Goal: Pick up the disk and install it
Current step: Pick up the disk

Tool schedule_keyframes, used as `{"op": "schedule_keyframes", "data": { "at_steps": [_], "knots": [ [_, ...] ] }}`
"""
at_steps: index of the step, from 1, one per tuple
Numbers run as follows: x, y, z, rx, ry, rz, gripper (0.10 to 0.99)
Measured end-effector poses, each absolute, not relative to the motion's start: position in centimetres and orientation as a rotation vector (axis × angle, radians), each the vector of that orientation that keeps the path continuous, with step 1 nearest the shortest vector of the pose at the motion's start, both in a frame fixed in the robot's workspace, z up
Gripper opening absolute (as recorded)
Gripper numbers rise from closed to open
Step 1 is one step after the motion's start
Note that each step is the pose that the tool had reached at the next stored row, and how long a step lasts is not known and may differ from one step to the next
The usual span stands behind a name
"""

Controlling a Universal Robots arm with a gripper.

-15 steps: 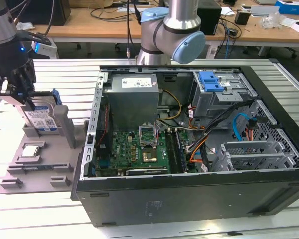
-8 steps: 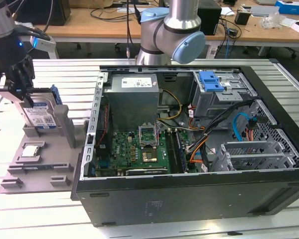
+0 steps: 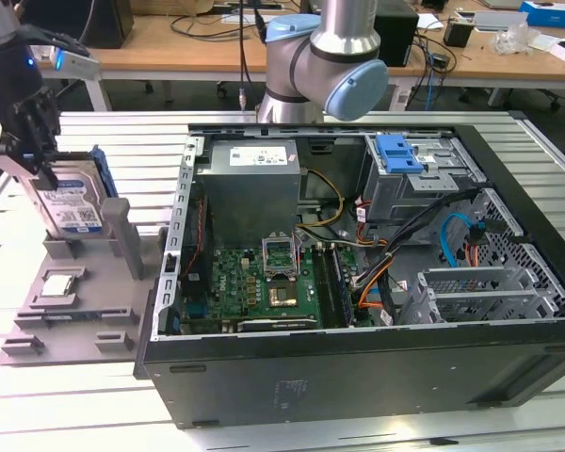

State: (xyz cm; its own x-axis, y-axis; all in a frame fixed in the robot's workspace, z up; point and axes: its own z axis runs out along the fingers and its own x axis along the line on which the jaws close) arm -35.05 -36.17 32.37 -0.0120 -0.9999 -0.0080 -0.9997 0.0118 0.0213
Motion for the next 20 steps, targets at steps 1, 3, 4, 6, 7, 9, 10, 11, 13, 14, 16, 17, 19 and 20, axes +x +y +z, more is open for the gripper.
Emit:
{"op": "schedule_keyframes", "data": {
  "at_steps": [1,3,4,6,7,9,10,11,13,14,16,17,19,20],
  "knots": [
    [-35.1,-36.2,32.5,2.202,-2.228,-0.033,0.365],
    [-35.1,-36.1,32.9,2.202,-2.228,-0.033,0.365],
    [-35.1,-36.1,33.1,2.202,-2.228,-0.033,0.365],
    [-35.1,-36.1,33.4,2.201,-2.228,-0.033,0.365],
    [-35.1,-36.0,33.6,2.202,-2.228,-0.033,0.365],
    [-35.1,-36.0,34.1,2.202,-2.228,-0.033,0.365],
    [-35.1,-36.0,34.3,2.201,-2.228,-0.033,0.365],
    [-35.1,-35.9,34.6,2.201,-2.228,-0.033,0.365],
    [-35.0,-35.9,35.0,2.202,-2.228,-0.032,0.365],
    [-35.1,-35.9,35.4,2.201,-2.228,-0.033,0.365],
    [-35.1,-35.8,36.2,2.202,-2.228,-0.033,0.365],
    [-35.1,-35.7,36.7,2.202,-2.228,-0.033,0.365],
    [-35.1,-35.6,37.5,2.202,-2.228,-0.033,0.365],
    [-35.1,-35.6,37.8,2.201,-2.228,-0.033,0.365]
  ]
}}
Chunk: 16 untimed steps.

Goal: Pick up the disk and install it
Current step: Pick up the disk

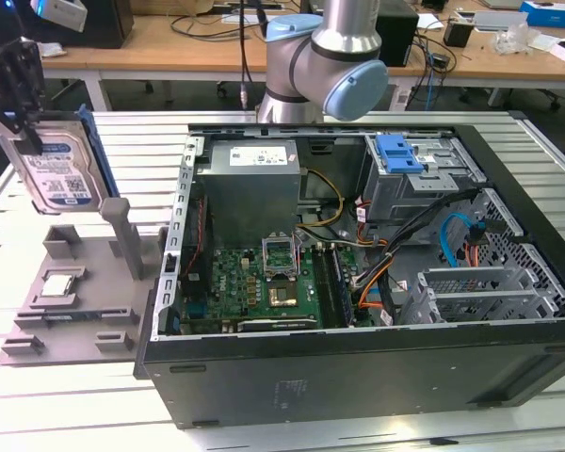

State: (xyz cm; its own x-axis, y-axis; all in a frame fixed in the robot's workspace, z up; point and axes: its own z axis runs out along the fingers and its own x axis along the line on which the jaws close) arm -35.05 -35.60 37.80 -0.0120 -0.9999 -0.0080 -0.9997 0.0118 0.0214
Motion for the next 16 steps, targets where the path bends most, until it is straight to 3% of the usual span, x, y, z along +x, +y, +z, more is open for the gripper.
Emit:
{"op": "schedule_keyframes", "data": {
  "at_steps": [16],
  "knots": [
    [-35.1,-35.3,41.5,2.202,-2.228,-0.033,0.365]
  ]
}}
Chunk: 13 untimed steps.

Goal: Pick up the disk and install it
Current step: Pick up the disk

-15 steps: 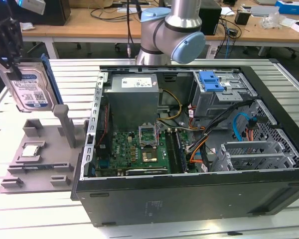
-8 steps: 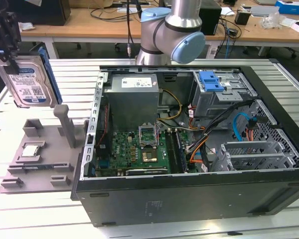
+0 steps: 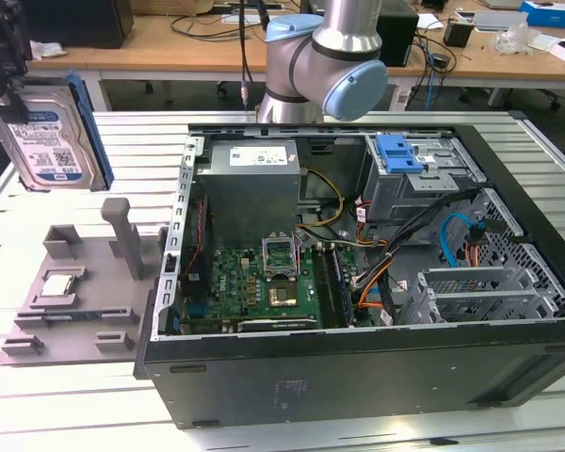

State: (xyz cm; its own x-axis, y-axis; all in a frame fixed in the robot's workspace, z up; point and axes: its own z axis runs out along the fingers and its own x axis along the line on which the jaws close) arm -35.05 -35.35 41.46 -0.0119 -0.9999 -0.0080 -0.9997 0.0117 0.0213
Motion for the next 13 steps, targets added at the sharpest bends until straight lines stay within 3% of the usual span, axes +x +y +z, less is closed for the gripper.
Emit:
{"op": "schedule_keyframes", "data": {
  "at_steps": [13],
  "knots": [
    [-35.1,-35.2,44.6,2.202,-2.228,-0.033,0.365]
  ]
}}
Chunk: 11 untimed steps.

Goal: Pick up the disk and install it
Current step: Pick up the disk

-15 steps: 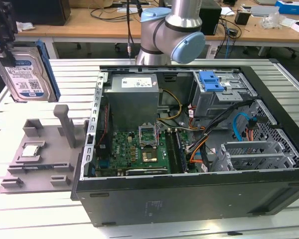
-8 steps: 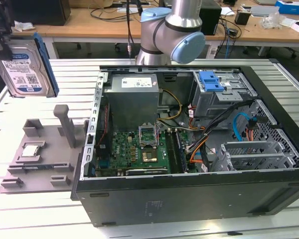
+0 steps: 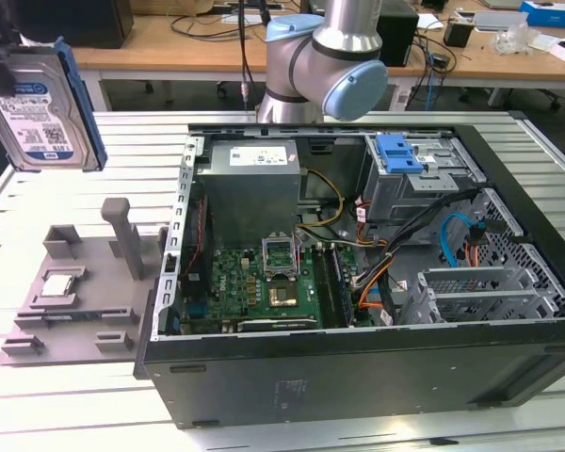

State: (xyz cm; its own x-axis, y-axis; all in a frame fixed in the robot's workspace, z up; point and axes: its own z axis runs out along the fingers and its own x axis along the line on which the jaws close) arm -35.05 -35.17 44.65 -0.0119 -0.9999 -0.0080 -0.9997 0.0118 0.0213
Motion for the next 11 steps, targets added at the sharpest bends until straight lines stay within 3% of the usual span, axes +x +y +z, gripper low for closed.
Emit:
{"op": "schedule_keyframes", "data": {
  "at_steps": [11],
  "knots": [
    [-35.1,-35.0,47.4,2.202,-2.228,-0.032,0.365]
  ]
}}
